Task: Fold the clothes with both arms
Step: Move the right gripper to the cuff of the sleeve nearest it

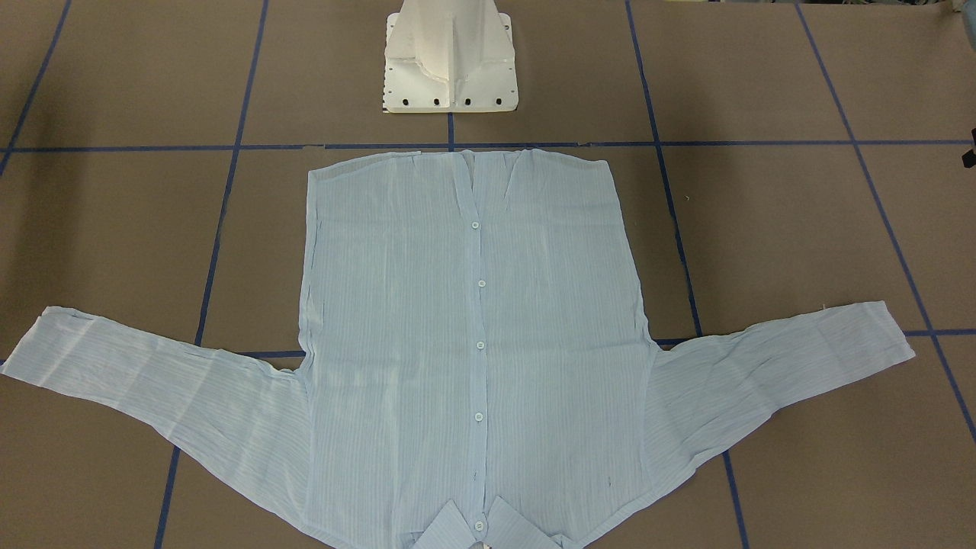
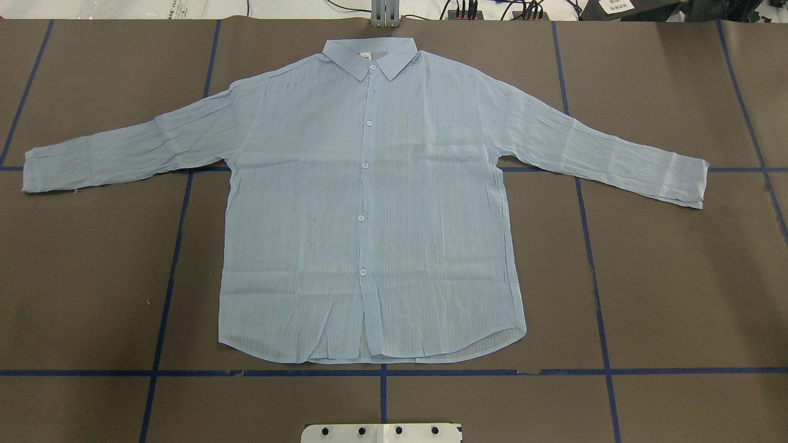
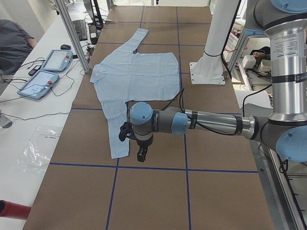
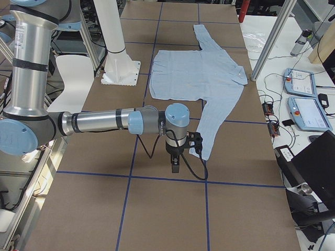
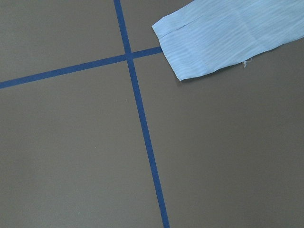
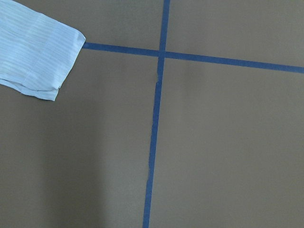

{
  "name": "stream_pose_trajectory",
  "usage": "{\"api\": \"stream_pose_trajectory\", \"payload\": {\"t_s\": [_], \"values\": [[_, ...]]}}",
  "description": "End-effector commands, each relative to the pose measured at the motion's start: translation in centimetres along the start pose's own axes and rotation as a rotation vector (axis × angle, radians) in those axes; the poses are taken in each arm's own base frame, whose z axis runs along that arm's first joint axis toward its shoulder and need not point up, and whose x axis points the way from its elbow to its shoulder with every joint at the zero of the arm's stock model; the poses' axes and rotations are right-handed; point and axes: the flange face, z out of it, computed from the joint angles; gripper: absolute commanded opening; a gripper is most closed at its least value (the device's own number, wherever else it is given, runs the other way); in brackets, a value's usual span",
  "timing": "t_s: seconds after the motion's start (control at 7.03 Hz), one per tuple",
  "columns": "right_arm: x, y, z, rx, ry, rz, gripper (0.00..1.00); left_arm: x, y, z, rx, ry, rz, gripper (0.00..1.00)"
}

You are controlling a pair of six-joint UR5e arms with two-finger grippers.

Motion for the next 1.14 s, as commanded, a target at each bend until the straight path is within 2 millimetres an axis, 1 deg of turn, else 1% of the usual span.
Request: {"api": "stream_pose_trajectory", "payload": {"t_s": [0.0,0.14,0.28,0.43,0.57,0.71,0.85,1.0], "values": [[-0.4,0.0,-0.3,0.007,-0.009,-0.005,1.00,0.9,-0.3,-1.0,0.018,-0.002,0.018,1.00],[-0.7,-0.3,-0.8,0.018,-0.011,-0.013,1.00,1.6,-0.5,-1.3,0.026,-0.004,0.036,1.00],[-1.3,-0.8,-1.0,0.023,-0.027,-0.024,1.00,2.1,-1.9,-1.1,0.025,-0.007,0.045,1.00],[-2.9,-2.3,-1.2,0.027,-0.038,-0.055,1.00,2.8,-3.4,-1.9,0.045,-0.001,0.059,1.00],[-6.5,-4.8,-0.1,0.007,-0.044,-0.081,1.00,3.9,-6.3,-3.3,0.080,-0.005,0.095,1.00],[-9.4,-7.4,0.4,0.006,-0.052,-0.042,1.00,4.8,-8.5,-4.5,0.125,-0.012,0.140,1.00],[-10.7,-9.0,2.5,0.033,-0.068,-0.024,1.00,4.8,-9.0,-4.4,0.131,-0.011,0.150,1.00],[-12.3,-9.9,5.9,0.086,-0.106,0.028,1.00,4.8,-9.2,-4.3,0.130,-0.006,0.154,1.00]]}}
